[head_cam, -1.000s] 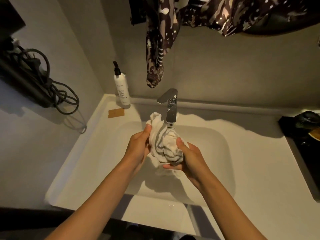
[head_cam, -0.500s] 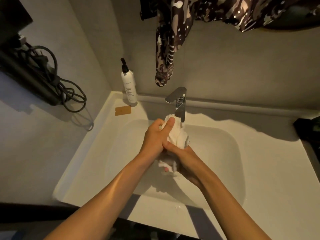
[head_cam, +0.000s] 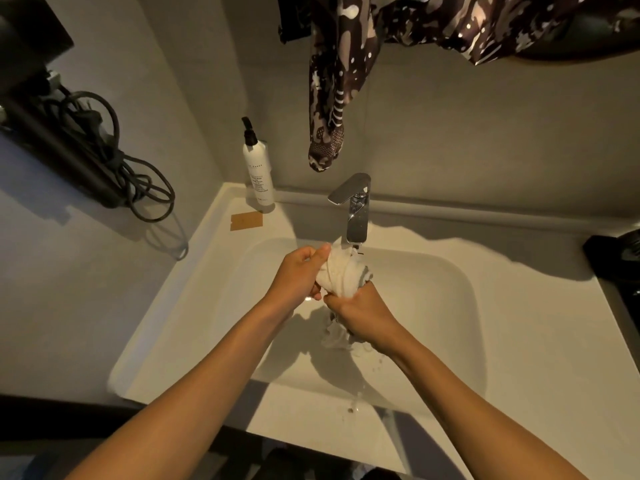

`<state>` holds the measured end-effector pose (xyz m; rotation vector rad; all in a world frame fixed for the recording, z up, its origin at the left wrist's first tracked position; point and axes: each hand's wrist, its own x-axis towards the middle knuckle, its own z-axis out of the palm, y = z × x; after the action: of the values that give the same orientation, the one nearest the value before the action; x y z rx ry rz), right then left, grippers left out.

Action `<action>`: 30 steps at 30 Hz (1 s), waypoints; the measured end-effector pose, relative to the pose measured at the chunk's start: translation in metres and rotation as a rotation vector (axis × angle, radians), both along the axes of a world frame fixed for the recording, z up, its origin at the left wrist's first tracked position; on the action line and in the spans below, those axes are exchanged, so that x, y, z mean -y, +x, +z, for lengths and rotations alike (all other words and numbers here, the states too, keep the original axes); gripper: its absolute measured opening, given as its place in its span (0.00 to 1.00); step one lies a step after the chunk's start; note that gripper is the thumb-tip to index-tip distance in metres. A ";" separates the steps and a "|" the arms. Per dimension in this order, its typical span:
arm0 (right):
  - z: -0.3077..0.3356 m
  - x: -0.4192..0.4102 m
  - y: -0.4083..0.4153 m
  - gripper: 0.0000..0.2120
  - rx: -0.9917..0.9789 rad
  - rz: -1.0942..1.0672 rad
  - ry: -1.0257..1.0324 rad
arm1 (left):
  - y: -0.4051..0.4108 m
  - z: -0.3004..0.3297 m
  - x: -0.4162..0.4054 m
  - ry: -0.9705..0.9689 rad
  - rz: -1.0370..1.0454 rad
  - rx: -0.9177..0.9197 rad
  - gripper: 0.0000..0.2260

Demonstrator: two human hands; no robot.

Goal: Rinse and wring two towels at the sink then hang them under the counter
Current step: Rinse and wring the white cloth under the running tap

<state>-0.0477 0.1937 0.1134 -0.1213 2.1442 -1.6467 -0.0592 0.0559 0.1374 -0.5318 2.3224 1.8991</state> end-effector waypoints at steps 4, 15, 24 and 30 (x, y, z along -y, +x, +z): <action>-0.004 -0.001 -0.005 0.10 -0.038 -0.061 0.007 | -0.003 -0.005 -0.001 0.073 0.029 0.014 0.15; -0.013 -0.036 0.004 0.25 0.188 -0.072 -0.287 | -0.006 0.019 0.023 0.148 0.188 -0.177 0.11; -0.022 -0.079 0.010 0.24 0.141 -0.122 -0.139 | -0.017 0.109 0.004 -0.208 0.196 -0.613 0.08; 0.013 -0.102 -0.004 0.41 -0.065 0.251 0.723 | -0.013 0.161 -0.019 -0.473 -0.064 -0.859 0.10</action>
<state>-0.0521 0.2958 0.1268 -0.2109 2.5092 -0.6767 -0.0726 0.0746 0.2985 0.4515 3.2721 1.7449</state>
